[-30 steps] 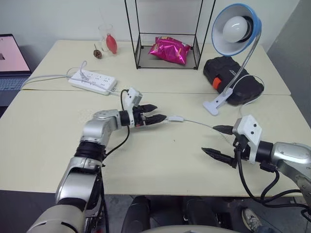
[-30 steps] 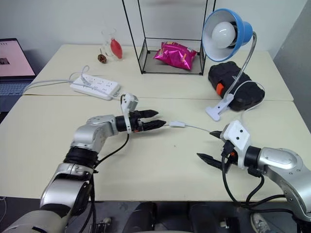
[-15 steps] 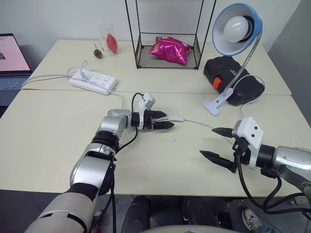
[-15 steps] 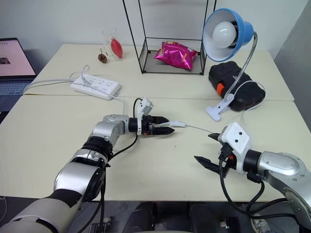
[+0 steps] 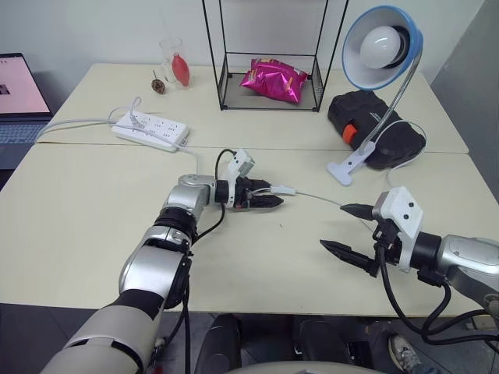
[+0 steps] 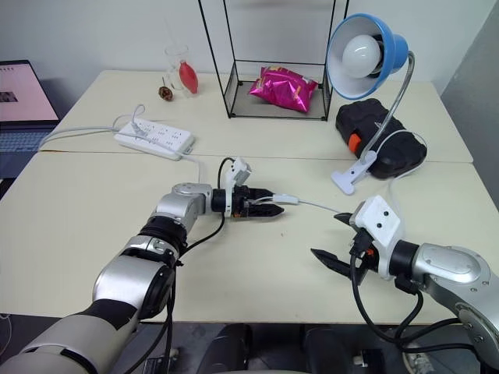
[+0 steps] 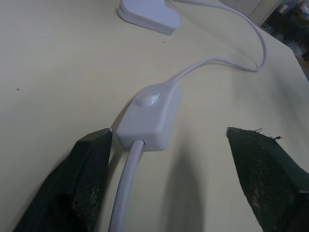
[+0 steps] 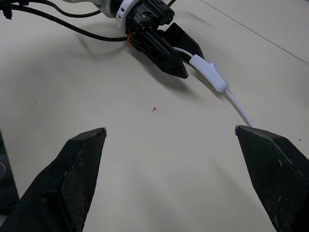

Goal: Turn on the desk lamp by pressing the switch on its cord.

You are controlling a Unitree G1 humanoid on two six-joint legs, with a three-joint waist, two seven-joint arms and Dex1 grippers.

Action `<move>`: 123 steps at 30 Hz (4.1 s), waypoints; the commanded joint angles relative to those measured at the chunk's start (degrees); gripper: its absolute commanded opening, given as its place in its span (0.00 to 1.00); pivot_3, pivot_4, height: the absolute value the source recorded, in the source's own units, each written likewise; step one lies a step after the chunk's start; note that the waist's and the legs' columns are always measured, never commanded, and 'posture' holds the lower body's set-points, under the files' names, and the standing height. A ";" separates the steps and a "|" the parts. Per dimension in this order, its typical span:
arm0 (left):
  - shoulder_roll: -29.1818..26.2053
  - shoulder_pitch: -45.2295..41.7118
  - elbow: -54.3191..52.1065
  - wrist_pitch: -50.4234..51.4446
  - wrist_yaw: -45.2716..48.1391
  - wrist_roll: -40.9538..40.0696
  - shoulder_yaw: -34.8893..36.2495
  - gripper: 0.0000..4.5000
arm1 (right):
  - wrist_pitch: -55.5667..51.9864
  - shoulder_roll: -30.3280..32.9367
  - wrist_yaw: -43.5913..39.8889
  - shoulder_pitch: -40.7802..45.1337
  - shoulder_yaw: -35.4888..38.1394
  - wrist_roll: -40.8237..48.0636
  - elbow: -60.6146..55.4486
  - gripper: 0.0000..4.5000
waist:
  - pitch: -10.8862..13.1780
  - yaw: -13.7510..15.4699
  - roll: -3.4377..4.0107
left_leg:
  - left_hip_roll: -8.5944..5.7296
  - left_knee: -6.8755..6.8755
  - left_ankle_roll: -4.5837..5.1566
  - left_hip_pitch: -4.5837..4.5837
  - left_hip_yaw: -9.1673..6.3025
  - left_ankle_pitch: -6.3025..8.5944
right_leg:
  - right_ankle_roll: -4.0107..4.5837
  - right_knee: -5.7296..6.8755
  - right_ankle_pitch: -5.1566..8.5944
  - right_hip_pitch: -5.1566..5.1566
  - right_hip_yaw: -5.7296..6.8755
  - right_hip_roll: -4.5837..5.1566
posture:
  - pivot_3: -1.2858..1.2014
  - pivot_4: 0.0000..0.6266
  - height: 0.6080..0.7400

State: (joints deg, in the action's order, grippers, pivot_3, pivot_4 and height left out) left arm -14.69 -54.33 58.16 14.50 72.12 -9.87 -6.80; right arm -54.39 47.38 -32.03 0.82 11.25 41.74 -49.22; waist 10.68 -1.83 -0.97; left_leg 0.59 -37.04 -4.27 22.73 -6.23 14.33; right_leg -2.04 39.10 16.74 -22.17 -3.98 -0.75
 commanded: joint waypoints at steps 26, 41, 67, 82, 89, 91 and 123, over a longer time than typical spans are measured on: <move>-0.82 9.89 -22.00 -22.93 -6.51 3.03 1.06 0.24 | 3.01 -7.40 4.52 -3.95 2.95 4.25 -1.67 1.00 | -0.01 0.10 -0.01 | 0.03 0.01 0.00 0.00 -0.01 0.00 | 0.07 0.06 -0.04 -0.03 -0.02 0.01 | 0.52 0.24 1.00; -2.33 23.55 -54.25 -3.35 -16.52 -3.59 1.39 0.24 | 4.11 -43.54 26.19 1.91 -7.37 17.28 14.83 1.00 | -0.06 -0.17 -0.02 | 0.12 0.01 0.03 -0.29 0.01 -0.03 | -0.01 0.41 0.04 0.03 -0.09 -0.07 | 0.52 0.24 1.00; -4.41 25.88 -58.36 -1.66 -19.20 -4.48 -0.06 0.24 | 13.35 -53.99 31.66 12.19 -5.38 23.04 32.59 1.00 | -0.04 -0.57 0.01 | 0.11 0.07 0.04 -0.18 0.02 -0.03 | 0.10 0.40 -0.01 -0.11 -0.09 -0.06 | 0.52 0.24 1.00; -4.39 25.97 -58.93 -1.81 -19.50 -4.37 -0.39 0.24 | 13.32 -53.85 31.45 12.41 -6.18 24.47 33.15 0.42 | -0.04 -0.61 0.03 | 0.11 0.08 0.04 -0.16 0.02 -0.03 | 0.06 0.37 0.01 -0.12 -0.09 -0.06 | 0.52 0.24 1.00; -4.17 25.35 -58.42 -2.16 -19.83 -4.24 -0.64 0.24 | 13.28 -53.42 31.16 12.60 -6.71 24.72 33.48 0.12 | -0.03 -0.62 0.03 | 0.11 0.09 0.04 -0.14 0.02 -0.03 | 0.04 0.35 0.02 -0.12 -0.08 -0.06 | 0.52 0.24 1.00; -4.17 25.28 -58.33 -2.28 -19.95 -4.25 -0.63 0.24 | 13.37 -53.38 31.07 12.65 -6.83 24.72 33.59 0.11 | -0.03 -0.62 0.03 | 0.11 0.09 0.04 -0.14 0.02 -0.03 | 0.04 0.34 0.03 -0.12 -0.08 -0.06 | 0.52 0.24 1.00; -6.11 24.96 -56.00 -3.94 -20.80 -1.48 -1.02 0.24 | 8.62 -37.32 25.63 7.52 -7.77 20.59 22.32 1.00 | -0.01 -0.54 0.06 | 0.10 0.14 0.04 0.03 0.01 -0.02 | 0.01 0.00 0.03 -0.13 -0.06 -0.05 | 0.52 0.24 1.00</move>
State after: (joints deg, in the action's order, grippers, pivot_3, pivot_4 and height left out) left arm -20.33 -28.19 2.63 11.96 51.79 -12.17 -7.61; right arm -44.54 6.29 -3.32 9.07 5.27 64.70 -20.61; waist 10.67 -2.37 -0.90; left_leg 0.68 -36.91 -4.23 22.77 -6.20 14.31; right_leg -2.03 39.08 16.77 -22.30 -4.06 -0.79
